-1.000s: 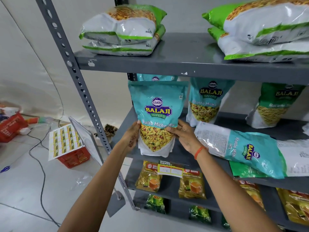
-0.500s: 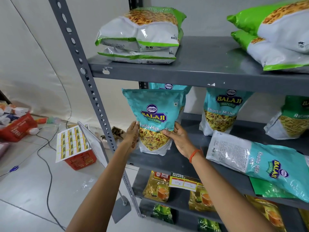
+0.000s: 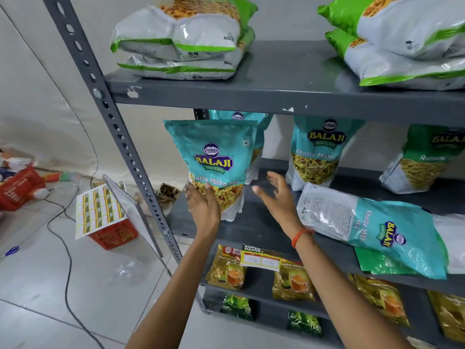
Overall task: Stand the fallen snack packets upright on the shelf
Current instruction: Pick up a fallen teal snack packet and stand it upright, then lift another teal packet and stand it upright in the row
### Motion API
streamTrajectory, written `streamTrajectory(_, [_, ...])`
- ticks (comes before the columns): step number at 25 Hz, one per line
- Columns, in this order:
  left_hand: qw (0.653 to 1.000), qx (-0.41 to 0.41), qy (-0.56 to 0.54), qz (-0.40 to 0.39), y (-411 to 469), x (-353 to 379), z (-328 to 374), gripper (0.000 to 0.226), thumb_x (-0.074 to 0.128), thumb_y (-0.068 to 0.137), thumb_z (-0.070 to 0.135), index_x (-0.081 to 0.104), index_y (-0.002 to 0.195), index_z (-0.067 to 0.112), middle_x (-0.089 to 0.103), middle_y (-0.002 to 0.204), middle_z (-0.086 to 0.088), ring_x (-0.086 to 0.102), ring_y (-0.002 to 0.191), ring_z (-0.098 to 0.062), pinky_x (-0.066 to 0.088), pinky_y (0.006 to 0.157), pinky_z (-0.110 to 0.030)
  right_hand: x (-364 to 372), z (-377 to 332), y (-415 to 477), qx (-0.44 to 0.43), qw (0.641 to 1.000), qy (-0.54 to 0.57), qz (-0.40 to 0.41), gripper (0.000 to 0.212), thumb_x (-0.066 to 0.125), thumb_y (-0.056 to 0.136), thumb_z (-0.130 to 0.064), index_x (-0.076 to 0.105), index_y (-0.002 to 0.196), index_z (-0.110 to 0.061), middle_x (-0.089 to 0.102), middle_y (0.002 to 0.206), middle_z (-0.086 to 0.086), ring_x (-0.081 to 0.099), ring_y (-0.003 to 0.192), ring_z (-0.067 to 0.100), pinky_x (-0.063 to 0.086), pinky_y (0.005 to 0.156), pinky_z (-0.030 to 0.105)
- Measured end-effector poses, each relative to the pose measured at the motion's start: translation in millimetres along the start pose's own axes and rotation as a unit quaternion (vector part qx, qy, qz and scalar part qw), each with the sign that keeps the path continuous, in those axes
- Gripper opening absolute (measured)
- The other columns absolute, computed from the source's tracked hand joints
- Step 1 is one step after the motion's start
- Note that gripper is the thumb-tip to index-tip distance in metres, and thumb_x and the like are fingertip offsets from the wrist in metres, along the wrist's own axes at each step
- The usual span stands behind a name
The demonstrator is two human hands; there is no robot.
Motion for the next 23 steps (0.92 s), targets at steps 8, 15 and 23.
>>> streamTrajectory(8, [0.993,-0.044,0.111,0.016,-91.1,75.7,19.5,0.074,0.043,0.095,0.035,0.004,0.146,-0.002,0.007,0.156,-0.026,0.008,0.145,-0.035,0.008,0.117,-0.043,-137.4,-10.7,-41.1,-0.056,0.985,-0.149,0.072,0.042,0.069,0.083,-0.017,0.054,0.12,-0.005,0.06,0.126,0.014,0.052,0.119,0.028,0.039,0.103,0.034])
streamTrajectory(15, [0.853,0.29,0.38,-0.207,-194.7,243.9,55.1,0.09,0.059,0.084,0.037,0.001,0.148,0.013,0.003,0.16,-0.006,0.004,0.147,-0.022,0.008,0.119,-0.046,-252.7,13.7,-68.5,-0.063,0.924,-0.375,0.048,0.04,0.065,0.083,-0.022,0.057,0.116,-0.002,0.062,0.117,0.022,0.053,0.112,0.039,0.039,0.097,0.041])
streamTrajectory(23, [0.811,0.36,0.433,-0.162,-198.2,268.7,48.2,0.059,0.029,0.095,0.008,0.005,0.148,0.016,0.008,0.16,-0.003,0.005,0.147,-0.02,0.002,0.121,-0.043,-355.4,64.1,-76.3,0.078,0.958,-0.197,0.196,0.032,0.047,0.096,-0.026,0.059,0.114,-0.003,0.061,0.121,0.022,0.054,0.113,0.036,0.041,0.094,0.034])
Point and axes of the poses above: each hand's wrist, its own y-axis towards the middle knuckle, its own x-axis out of the palm, z = x × y, the point moved 9 cm from there along y, towards the middle knuckle
